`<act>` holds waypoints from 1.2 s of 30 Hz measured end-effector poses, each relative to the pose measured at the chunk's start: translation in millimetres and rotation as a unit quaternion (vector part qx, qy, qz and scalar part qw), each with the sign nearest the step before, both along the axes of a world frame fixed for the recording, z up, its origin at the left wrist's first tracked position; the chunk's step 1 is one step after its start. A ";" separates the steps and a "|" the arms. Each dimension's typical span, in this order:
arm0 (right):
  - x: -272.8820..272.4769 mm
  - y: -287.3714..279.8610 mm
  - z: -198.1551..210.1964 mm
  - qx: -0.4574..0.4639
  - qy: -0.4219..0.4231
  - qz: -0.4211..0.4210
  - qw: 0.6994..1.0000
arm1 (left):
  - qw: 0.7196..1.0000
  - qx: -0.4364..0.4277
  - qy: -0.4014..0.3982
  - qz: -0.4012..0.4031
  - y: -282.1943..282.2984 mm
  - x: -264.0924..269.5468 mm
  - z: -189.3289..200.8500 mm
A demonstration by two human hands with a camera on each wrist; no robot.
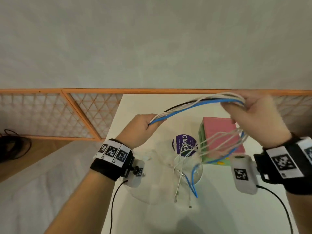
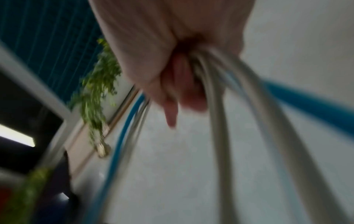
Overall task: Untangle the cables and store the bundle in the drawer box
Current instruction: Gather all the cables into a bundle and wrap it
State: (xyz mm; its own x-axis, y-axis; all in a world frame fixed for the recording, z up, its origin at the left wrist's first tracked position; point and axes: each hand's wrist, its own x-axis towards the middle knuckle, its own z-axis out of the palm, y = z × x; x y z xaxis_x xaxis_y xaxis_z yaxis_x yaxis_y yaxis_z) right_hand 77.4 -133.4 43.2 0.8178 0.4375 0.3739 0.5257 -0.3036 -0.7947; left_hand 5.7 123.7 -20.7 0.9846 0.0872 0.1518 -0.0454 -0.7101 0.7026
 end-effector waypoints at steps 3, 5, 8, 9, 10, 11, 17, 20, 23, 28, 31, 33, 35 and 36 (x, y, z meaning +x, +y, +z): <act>-0.9 -20.0 -3.3 -0.254 0.038 -0.010 0.966 | 0.985 0.166 0.037 -0.043 3.7 2.6 5.2; -12.2 -15.8 4.3 -0.290 0.009 0.001 0.957 | 0.962 0.258 0.054 -0.073 -5.5 5.4 13.8; -30.9 21.2 -3.5 -0.299 -0.050 0.095 0.948 | 0.930 0.346 0.046 -0.113 -30.2 11.7 27.1; -34.2 35.9 -14.5 -0.322 -0.062 0.123 0.937 | 0.922 0.366 0.035 -0.124 -37.3 13.5 30.1; -34.3 47.7 -28.0 -0.333 -0.062 0.131 0.932 | 0.915 0.380 0.026 -0.131 -42.7 14.5 32.0; -31.7 55.8 -40.8 -0.326 -0.065 0.116 0.936 | 0.914 0.383 0.023 -0.135 -45.9 14.3 32.1; -23.5 49.3 -62.7 -0.225 -0.043 0.080 0.970 | 0.949 0.279 -0.015 -0.143 -35.9 7.8 9.1; -24.1 26.9 -66.0 -0.146 0.030 0.065 0.987 | 0.954 0.280 -0.018 -0.103 -12.3 8.4 -5.0; -29.3 3.7 -72.9 -0.102 0.058 0.056 0.992 | 0.951 0.295 -0.031 -0.088 13.2 7.9 -20.9; -40.2 -18.5 -78.7 -0.215 0.147 0.141 0.955 | 0.945 0.321 0.006 -0.067 18.2 5.7 -24.1; -35.7 -22.7 -68.1 -0.318 0.166 0.142 0.922 | 0.911 0.395 0.029 -0.111 -1.4 6.1 -14.4; -36.0 -1.3 -59.7 -0.287 0.159 0.139 0.934 | 0.879 0.451 0.027 -0.150 -19.4 10.7 -7.6; -39.6 28.3 -65.9 -0.236 0.177 0.158 0.942 | 0.845 0.497 0.018 -0.197 -41.6 13.5 -4.2; -41.9 41.0 -73.4 -0.223 0.159 0.149 0.950 | 0.836 0.507 0.014 -0.211 -50.7 12.8 -0.8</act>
State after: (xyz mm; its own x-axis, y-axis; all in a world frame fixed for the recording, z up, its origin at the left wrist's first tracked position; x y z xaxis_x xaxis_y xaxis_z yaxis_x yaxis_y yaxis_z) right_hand 35.5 -92.4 -30.2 0.6728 0.7248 -0.1483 0.3955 -0.5218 -0.7558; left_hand 18.5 73.0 -21.6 0.8994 -0.4283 -0.0871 -0.4360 -0.8659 -0.2451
